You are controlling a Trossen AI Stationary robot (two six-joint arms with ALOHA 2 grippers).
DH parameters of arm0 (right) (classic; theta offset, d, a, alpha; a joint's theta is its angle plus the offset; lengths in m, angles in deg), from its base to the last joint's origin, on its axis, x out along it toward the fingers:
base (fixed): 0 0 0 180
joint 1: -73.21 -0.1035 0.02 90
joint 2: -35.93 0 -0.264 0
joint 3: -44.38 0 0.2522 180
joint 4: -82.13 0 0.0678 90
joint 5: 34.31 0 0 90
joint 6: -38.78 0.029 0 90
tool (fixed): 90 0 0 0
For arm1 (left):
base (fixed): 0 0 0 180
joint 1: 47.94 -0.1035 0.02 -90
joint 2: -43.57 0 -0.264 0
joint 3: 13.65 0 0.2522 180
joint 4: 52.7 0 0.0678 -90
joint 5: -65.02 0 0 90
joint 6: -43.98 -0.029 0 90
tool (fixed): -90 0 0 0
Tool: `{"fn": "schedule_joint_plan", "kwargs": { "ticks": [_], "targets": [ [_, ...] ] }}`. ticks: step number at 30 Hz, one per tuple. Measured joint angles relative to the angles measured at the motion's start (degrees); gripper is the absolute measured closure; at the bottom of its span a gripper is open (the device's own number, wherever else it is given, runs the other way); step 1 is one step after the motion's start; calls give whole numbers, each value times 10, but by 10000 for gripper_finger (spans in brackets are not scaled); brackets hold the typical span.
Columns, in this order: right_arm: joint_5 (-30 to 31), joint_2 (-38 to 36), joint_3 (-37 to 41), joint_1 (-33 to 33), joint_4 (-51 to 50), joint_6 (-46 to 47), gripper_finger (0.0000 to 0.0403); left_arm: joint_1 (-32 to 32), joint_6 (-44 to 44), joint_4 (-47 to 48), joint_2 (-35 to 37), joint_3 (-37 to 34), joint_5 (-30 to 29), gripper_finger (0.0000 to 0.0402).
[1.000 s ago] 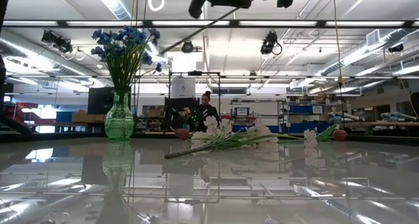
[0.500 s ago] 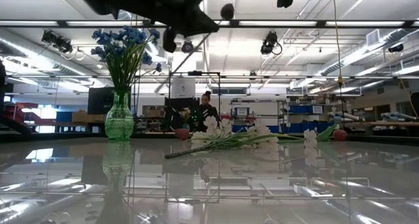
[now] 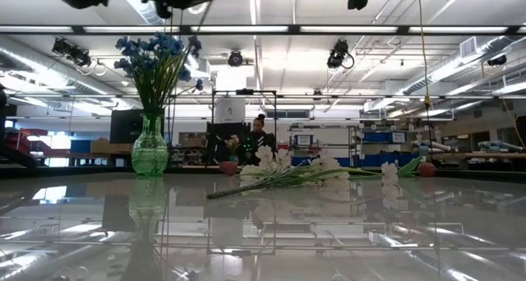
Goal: Sort flowers into vase by color
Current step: Put the black tulip into the green vase
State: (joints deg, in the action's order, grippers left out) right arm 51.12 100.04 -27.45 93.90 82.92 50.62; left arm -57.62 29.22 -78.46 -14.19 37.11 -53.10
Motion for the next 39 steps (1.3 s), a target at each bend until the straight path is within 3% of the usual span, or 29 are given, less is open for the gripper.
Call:
{"fn": "schedule_joint_plan", "kwargs": {
  "ticks": [5, 17, 27, 39],
  "targets": [
    [23, 0, 0, 0, 3, 0, 243, -28, -37, -12, 100, -71, 15, 398],
    [24, 0, 0, 0, 4, 0, 243, -61, -90, -207, 235, -246, 110, 398],
    [24, 0, 0, 0, 3, 0, 243, -128, -90, -352, 253, -330, 153, 397],
    [24, 0, 0, 0, 3, 0, 243, -249, -48, -367, 251, -337, 229, 397]
  ]
}}
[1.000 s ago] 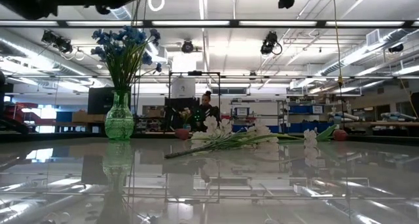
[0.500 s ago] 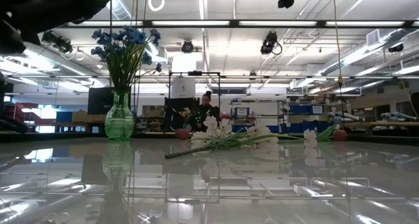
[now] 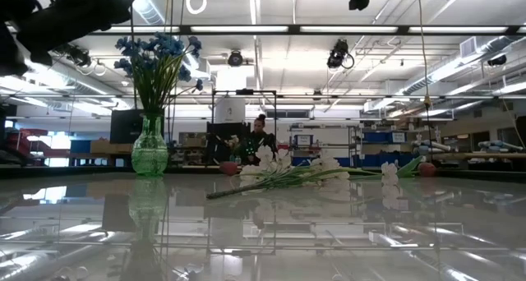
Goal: Sort flowers into vase by color
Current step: Put the black tulip into the green vase
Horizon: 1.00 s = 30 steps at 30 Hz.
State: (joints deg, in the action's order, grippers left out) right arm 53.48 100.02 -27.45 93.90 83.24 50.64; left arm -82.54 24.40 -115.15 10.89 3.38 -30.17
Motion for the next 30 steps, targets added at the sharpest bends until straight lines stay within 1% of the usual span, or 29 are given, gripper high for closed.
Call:
{"fn": "schedule_joint_plan", "kwargs": {
  "ticks": [4, 7, 13, 15, 22, 30],
  "targets": [
    [0, 0, 0, 0, 0, 0, 243, -31, 37, -31, -20, 0, 29, 397],
    [0, 0, 0, 0, 0, 0, 243, -36, 59, -66, -53, 0, 48, 397],
    [0, 0, 0, 0, 0, 0, 243, -34, 72, -132, -132, 0, 54, 397],
    [0, 0, 0, 0, 0, 0, 243, -34, 76, -135, -151, 0, 54, 397],
    [0, 0, 0, 0, 0, 0, 243, -36, 77, -136, -180, 0, 54, 397],
    [0, 0, 0, 0, 0, 0, 243, -62, 91, -136, -187, 0, 53, 397]
  ]
}}
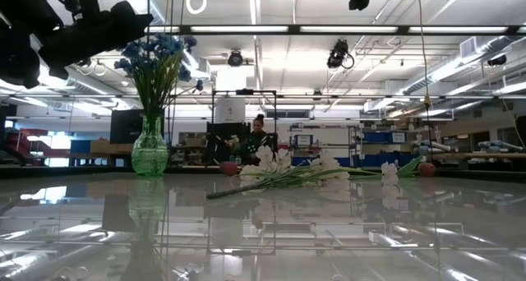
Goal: Sort flowers into vase by color
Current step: Put the black tulip into the green vase
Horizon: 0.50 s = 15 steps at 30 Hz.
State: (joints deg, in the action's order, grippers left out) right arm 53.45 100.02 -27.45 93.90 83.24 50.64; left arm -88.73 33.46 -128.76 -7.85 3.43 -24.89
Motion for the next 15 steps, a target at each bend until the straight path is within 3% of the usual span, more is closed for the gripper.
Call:
{"fn": "schedule_joint_plan", "kwargs": {
  "ticks": [10, 15],
  "targets": [
    [0, 0, 0, 0, 0, 0, 243, -2, 42, 72, 0, 0, -18, 396],
    [0, 0, 0, 0, 0, 0, 243, -2, 93, 124, 0, 0, -41, 374]
  ]
}}
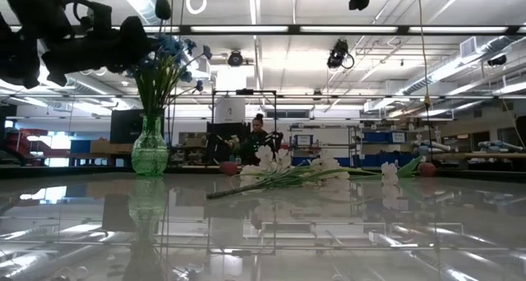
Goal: Sort flowers into vase by color
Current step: Put the black tulip into the green vase
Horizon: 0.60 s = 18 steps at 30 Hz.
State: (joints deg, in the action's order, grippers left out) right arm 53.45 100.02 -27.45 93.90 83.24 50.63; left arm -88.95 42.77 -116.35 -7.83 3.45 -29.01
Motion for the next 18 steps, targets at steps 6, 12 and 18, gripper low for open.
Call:
{"fn": "schedule_joint_plan", "kwargs": {
  "ticks": [6, 12, 18],
  "targets": [
    [0, 0, 0, 0, 0, 0, 243, 8, 58, 40, 0, 0, -6, 322],
    [0, 0, 0, 0, 0, 0, 243, 51, 53, 63, 13, 0, 8, 293],
    [0, 0, 0, 0, 0, 0, 243, 73, 51, 119, 50, 0, 8, 292]
  ]
}}
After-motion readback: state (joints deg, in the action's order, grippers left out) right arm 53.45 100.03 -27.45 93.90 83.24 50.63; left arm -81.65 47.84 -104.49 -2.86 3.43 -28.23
